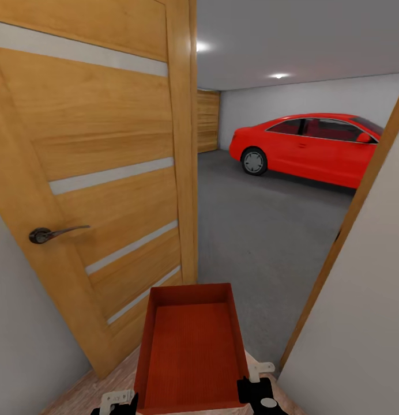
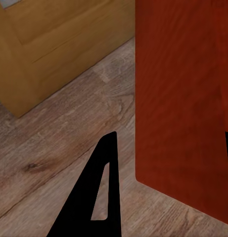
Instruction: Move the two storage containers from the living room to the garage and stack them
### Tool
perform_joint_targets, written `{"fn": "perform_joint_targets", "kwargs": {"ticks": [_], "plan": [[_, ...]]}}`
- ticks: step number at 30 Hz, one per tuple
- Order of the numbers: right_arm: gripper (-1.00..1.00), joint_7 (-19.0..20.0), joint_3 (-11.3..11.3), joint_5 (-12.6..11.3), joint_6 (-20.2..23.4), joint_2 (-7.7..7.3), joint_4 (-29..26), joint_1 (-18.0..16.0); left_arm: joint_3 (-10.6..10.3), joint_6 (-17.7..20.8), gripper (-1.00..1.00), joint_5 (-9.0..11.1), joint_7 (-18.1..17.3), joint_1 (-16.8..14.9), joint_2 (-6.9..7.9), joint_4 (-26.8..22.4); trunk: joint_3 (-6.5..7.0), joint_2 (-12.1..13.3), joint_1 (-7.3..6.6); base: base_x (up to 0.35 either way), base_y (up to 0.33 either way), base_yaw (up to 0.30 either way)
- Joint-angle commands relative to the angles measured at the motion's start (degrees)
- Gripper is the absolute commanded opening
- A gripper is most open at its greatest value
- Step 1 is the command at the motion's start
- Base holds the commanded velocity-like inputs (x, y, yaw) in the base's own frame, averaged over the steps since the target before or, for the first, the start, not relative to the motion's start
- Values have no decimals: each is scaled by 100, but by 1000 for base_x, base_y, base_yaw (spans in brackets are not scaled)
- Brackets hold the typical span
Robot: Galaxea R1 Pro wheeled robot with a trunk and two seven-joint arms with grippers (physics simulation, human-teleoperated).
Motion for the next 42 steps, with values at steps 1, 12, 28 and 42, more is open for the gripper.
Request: {"fn": "perform_joint_targets", "kwargs": {"ticks": [1, 12, 28, 42], "plan": [[-100, -54, -265, 7, -18, -4, -25, -11, 105, -2, -100, 2, 1, 2, 76, 10, -6, -4, 0, 0, 0, 0], [-100, -54, -266, 5, -21, -4, -25, -12, 105, -2, -100, 2, 0, 2, 79, 10, -6, -4, 0, 0, 0, -6], [-100, -54, -266, 9, -21, -4, -25, -12, 105, -2, -100, 2, -1, 2, 78, 10, -6, -4, 0, 1, 0, -147], [-100, -54, -266, 7, -21, -4, -25, -12, 105, -2, -100, 2, -2, 2, 78, 10, -6, -4, 0, 100, 73, -4]]}}
